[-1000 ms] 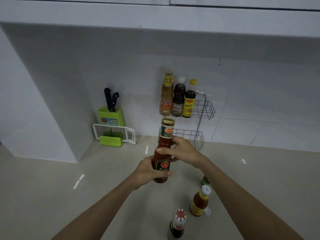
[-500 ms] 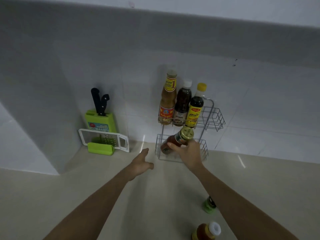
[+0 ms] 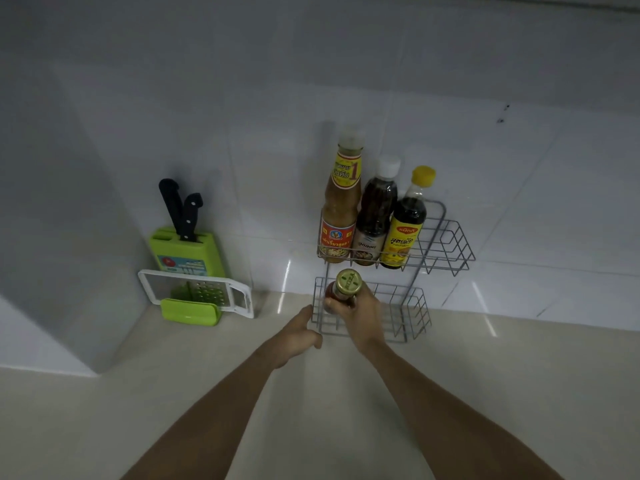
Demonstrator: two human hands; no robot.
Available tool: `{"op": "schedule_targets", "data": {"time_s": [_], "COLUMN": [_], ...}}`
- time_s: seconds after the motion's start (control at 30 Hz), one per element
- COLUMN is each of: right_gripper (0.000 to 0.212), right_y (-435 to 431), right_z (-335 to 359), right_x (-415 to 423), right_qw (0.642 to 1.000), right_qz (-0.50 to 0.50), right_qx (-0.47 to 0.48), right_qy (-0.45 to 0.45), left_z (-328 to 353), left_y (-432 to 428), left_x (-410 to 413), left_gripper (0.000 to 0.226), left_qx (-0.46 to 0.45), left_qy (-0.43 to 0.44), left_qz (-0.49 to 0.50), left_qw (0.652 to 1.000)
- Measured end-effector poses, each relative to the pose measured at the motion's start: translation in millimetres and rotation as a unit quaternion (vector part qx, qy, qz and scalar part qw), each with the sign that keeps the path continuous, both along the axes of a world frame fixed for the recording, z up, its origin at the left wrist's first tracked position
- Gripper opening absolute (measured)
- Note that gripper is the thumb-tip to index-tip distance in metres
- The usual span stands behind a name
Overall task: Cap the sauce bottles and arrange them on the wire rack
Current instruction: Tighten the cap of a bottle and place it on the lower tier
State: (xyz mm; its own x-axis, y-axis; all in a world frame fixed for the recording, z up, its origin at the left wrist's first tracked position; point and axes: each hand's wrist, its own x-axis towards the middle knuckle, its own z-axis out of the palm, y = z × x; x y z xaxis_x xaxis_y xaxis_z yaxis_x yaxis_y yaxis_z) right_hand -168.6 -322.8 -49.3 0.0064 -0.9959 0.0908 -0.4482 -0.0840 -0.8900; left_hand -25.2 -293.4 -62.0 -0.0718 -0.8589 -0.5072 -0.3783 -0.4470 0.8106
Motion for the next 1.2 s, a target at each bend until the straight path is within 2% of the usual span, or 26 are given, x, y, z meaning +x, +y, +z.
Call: {"op": "schedule_targets", "data": {"time_s": [0.17, 0.4, 0.57, 0.77, 1.03, 1.2], "right_gripper": [0.042, 0.045, 0.051, 0.052, 0.047, 0.05], "right_y": [-8, -24, -34, -35, -33, -15], "right_z": [-1, 5, 5, 1, 5, 7], "right_x": [-1, 3, 6, 12, 11, 6], "right_qw": [0.999, 0.995, 0.992, 0.986, 0.983, 0.983], "right_qz": [0.001, 0.037, 0.045, 0.064, 0.101, 0.101], "right_qx": [0.008, 0.032, 0.059, 0.049, 0.088, 0.087], "right_qy": [0.035, 0.086, 0.1, 0.146, 0.129, 0.126], "left_z": [-3, -4, -2, 2, 8, 8], "left_y": [-4, -2, -4, -2, 2, 15], "left_x": [-2, -3, -2, -1, -2, -7], "left_gripper": [0.092, 0.101, 0.096, 0.096, 0.094, 0.086], "left_qx": [0.004, 0.008, 0.0, 0.003, 0.0, -0.02], "left_qy": [0.015, 0.014, 0.019, 0.021, 0.018, -0.008], "left_qz": [-0.001, -0.015, -0.034, -0.043, -0.056, -0.01], "left_qw": [1.0, 1.0, 0.999, 0.999, 0.998, 1.0]}}
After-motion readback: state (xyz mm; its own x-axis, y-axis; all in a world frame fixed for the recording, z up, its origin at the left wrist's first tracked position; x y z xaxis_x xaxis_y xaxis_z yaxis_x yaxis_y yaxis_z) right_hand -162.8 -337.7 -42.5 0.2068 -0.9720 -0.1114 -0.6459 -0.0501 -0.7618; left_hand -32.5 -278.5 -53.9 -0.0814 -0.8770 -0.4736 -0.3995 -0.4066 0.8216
